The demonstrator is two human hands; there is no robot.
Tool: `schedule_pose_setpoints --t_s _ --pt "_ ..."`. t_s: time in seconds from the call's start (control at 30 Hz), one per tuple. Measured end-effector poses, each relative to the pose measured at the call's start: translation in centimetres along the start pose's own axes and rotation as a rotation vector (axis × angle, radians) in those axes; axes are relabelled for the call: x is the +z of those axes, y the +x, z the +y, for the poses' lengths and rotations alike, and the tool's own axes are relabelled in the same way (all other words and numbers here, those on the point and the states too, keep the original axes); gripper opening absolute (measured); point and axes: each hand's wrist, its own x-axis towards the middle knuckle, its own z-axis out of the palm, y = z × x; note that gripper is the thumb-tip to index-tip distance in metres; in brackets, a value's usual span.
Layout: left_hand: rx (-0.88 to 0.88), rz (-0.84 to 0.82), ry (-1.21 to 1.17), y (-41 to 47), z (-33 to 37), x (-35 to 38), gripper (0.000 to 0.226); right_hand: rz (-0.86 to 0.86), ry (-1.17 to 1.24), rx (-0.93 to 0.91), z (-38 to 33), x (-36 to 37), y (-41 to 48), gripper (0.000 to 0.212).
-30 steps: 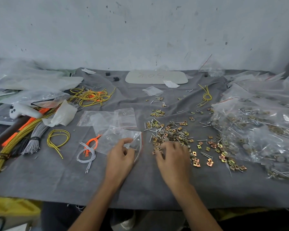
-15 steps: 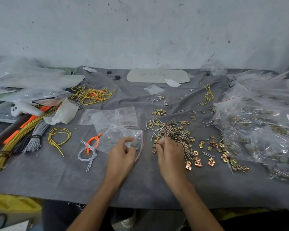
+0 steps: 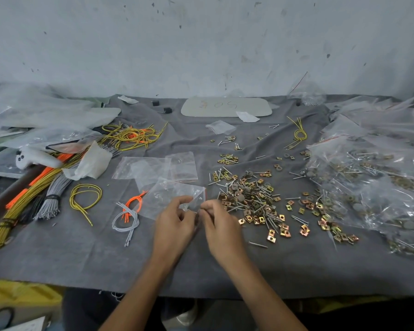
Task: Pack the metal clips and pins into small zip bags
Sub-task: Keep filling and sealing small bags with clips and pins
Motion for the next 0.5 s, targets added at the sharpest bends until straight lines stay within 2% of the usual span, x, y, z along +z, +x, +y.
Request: schedule_pose_setpoints --t_s 0.13,0.27,0.37,0.5 --pt "0.005 0.009 -0.007 -0.11 0.08 -0.02 0.037 0.035 0.003 -0.069 -0.05 -0.06 -0.05 0.008" --pt "-0.004 0.023 -0.015 -0.19 0.09 -0.18 0.036 0.151 0.09 0.017 0.35 -0.24 -0.05 0.01" --pt "-0.012 0.023 -0.03 -0.21 0.16 -0.18 0.039 0.071 0.092 0.045 0.33 -0.13 -0.08 0.01" --pt "-0.041 -0.004 -0.101 -0.19 0.11 -0.03 0.038 -0.085 -0.078 -0.045 -0.16 -0.09 -0.14 0.017"
